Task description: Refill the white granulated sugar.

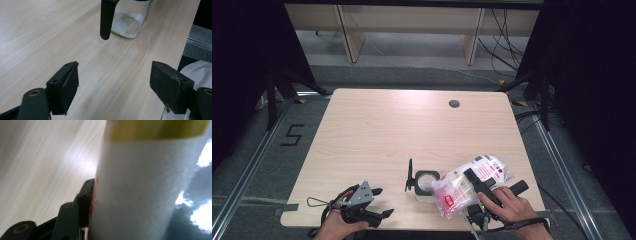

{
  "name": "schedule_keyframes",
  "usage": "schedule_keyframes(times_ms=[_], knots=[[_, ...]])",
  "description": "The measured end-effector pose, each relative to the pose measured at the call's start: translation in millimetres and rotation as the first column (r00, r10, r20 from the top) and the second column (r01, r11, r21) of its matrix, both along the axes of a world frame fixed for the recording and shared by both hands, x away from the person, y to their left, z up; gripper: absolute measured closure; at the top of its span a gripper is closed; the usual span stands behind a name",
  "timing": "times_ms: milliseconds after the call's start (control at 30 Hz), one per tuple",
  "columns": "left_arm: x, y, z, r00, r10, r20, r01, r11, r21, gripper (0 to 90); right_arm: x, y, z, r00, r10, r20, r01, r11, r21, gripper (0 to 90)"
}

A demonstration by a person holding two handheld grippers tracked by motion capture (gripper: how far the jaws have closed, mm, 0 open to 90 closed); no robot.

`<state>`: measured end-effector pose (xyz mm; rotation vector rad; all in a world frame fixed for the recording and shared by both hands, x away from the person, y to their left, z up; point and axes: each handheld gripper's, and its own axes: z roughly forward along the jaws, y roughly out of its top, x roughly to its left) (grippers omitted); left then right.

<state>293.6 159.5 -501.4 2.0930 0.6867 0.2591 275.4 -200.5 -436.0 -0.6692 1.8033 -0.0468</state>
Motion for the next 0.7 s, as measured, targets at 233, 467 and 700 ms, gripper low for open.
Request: schedule_keyframes(times_ms=[233,467,700], knots=[[0.5,0.5,0.1,1.0000,-0.001,0.007,0.001,0.9999,0.014,22.8,-1.2,0.8,1.9,1.0000,-0.002,0.007,0.002,1.000,-0.013,52.7],[1.0,0.5,-0.3,0.9999,-0.002,0.012,0.002,0.9999,0.015,22.8,-0.8,0.1,0.7,1.0000,-0.003,0.008,0.003,1.000,-0.009,52.7],[0.7,0.6,0.2,1.0000,-0.002,0.008,0.002,0.9998,0.018,22.8,-1.9,1.5,2.9,0.9999,-0.005,0.010,0.006,0.999,-0.033,52.8]])
